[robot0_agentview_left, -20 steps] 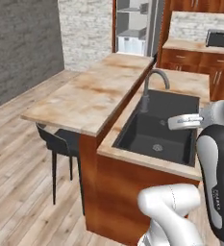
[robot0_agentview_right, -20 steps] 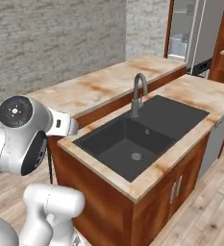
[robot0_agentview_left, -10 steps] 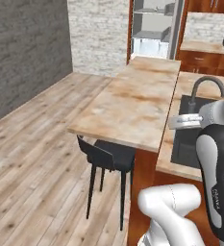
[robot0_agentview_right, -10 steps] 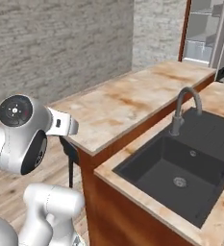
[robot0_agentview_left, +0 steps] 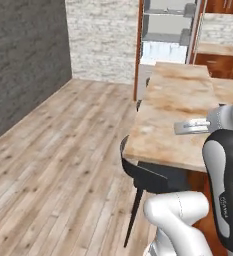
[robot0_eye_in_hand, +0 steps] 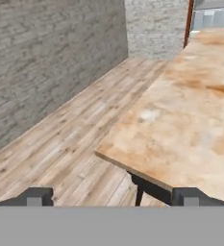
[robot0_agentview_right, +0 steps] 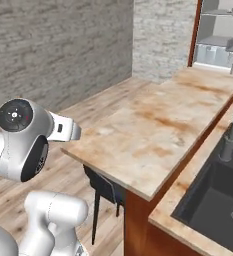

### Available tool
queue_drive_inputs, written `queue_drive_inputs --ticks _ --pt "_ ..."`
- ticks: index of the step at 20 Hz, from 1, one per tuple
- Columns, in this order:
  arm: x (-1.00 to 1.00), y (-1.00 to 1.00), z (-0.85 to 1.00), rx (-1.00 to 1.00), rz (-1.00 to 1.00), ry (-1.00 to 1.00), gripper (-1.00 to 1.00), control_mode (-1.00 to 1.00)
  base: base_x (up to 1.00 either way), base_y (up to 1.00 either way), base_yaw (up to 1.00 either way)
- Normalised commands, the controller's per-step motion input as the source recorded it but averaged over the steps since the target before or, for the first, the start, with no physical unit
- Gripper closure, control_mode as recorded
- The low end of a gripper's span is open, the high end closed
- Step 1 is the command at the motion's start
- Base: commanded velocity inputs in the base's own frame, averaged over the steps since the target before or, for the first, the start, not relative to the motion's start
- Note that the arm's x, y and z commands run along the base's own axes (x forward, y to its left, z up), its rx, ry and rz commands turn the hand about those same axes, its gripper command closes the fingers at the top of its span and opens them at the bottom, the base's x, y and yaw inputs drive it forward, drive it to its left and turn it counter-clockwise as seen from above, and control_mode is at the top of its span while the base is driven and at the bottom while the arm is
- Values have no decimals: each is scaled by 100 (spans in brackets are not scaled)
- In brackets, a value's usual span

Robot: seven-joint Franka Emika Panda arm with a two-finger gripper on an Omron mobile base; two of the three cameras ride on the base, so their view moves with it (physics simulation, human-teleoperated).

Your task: Retrieve the bottle and the shaker from the cabinet and place them next to the mixing bowl on the counter. Then add garlic from the fridge to the mixing bowl.

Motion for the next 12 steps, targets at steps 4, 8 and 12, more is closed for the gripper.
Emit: queue_drive_inputs --ticks 4,8,12 --pt "0 0 0 0 0 0 -100 100 100 100 -22" --pt "0 0 0 0 0 0 -100 100 100 100 -39" --pt "0 0 0 0 0 0 -100 100 100 100 -49"
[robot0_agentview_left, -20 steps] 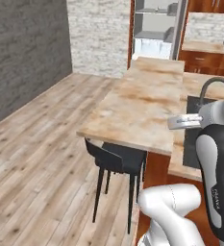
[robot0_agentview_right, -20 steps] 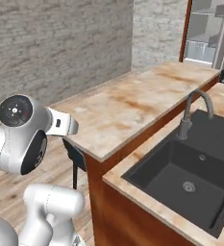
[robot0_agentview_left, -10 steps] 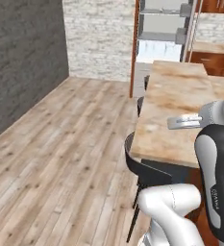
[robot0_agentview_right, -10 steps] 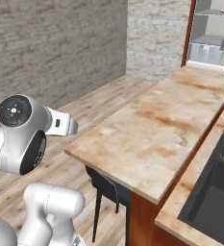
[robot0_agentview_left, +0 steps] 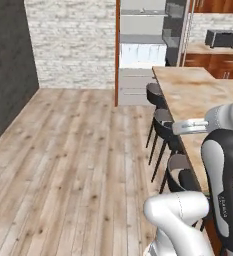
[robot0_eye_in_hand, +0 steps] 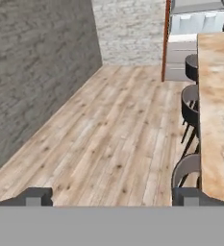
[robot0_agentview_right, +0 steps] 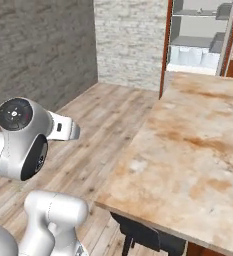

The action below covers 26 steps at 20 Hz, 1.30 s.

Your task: Retrieve the bottle and the shaker from the cabinet and place them next to the mixing bowl on the counter. Then add garlic from the fridge to the mixing bowl.

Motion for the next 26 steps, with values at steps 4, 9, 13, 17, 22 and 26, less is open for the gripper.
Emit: queue_drive_inputs --ticks 4,9,13,17,22,26 --pt "0 0 0 0 0 0 -100 100 100 100 -48" --pt "0 0 0 0 0 0 -100 100 100 100 -48" --pt "0 0 0 0 0 0 -100 100 27 100 -22" --pt "0 0 0 0 0 0 -100 100 -25 100 -3" --pt "0 0 0 0 0 0 -100 100 61 100 -23" --pt "0 0 0 0 0 0 -100 100 100 100 -49"
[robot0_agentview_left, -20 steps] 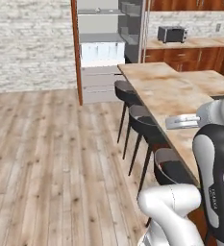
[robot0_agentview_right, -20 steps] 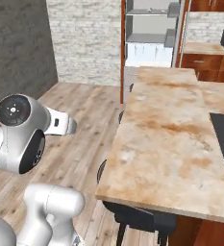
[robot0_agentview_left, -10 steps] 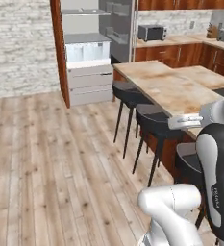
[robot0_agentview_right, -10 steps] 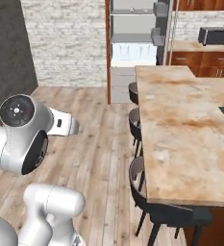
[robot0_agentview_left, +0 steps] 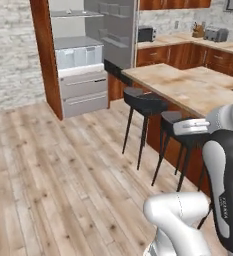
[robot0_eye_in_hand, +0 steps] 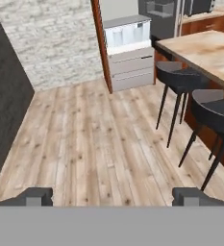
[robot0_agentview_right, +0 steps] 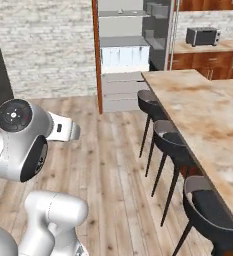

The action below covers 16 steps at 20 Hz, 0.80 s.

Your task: Retrieve the bottle and the shaker from the cabinet and place them next to the mixing bowl on the counter. Then add garlic from the fridge to the mixing bowl.

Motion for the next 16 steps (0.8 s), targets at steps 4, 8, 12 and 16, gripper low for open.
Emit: queue_drive_inputs --ticks 4,8,12,16 --pt "0 0 0 0 0 0 -100 100 100 100 -42" --pt "0 0 0 0 0 0 -100 100 100 100 -37" --pt "0 0 0 0 0 0 -100 100 100 100 -20" --pt "0 0 0 0 0 0 -100 100 100 100 -7"
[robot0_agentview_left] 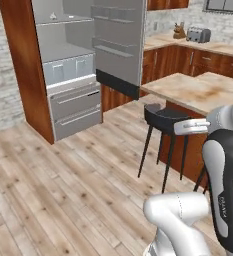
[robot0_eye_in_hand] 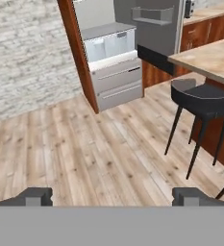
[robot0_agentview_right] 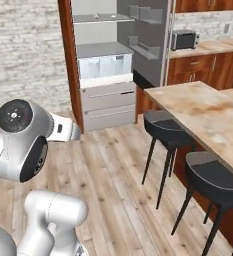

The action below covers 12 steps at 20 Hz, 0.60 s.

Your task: Retrieve the bottle and the shaker from the cabinet and place them next to the mixing bowl on the counter. Then add garlic from the fridge to the mixing bowl.

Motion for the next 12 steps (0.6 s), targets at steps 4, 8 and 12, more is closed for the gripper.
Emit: queue_drive_inputs --ticks 4,8,12 --pt "0 0 0 0 0 0 -100 100 100 82 10" --pt "0 0 0 0 0 0 -100 100 100 57 9" --pt "0 0 0 0 0 0 -100 100 100 27 0"
